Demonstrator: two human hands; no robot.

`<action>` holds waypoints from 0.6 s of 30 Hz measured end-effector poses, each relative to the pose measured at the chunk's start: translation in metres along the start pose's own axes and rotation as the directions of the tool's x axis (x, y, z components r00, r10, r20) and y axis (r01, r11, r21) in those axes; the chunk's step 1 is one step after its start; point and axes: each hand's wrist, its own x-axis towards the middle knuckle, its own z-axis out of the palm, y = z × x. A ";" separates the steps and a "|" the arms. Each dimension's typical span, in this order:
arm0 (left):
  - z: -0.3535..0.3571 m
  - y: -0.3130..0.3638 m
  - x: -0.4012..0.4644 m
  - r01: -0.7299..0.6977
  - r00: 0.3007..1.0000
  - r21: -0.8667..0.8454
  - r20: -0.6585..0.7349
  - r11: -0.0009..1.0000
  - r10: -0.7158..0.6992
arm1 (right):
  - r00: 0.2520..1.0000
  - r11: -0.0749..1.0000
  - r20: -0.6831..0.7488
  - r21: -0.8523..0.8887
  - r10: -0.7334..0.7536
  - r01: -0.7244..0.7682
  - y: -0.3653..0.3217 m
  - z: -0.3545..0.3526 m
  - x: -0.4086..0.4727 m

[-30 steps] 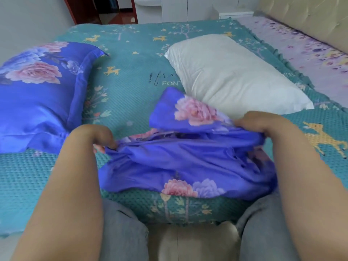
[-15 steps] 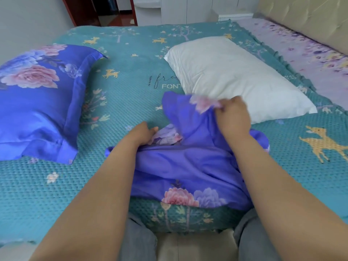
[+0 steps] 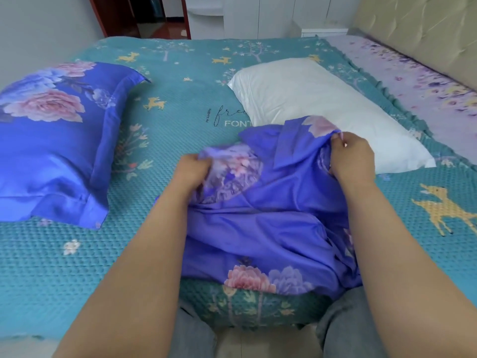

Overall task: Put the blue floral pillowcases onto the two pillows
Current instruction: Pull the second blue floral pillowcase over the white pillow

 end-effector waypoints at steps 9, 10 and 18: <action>-0.102 -0.037 0.008 -0.143 0.771 -0.624 -0.557 0.768 -0.309 | 0.900 0.794 0.391 0.601 -0.193 -0.091 -0.159 0.083 0.057; -0.103 -0.041 0.012 -0.174 0.779 -0.600 -0.569 0.781 -0.264 | 0.852 0.841 0.449 0.541 -0.268 -0.021 -0.169 0.095 0.055; -0.056 -0.055 0.007 -0.113 0.992 0.371 0.098 0.922 0.082 | 0.404 0.805 0.849 0.042 -0.341 0.592 -0.109 0.132 -0.042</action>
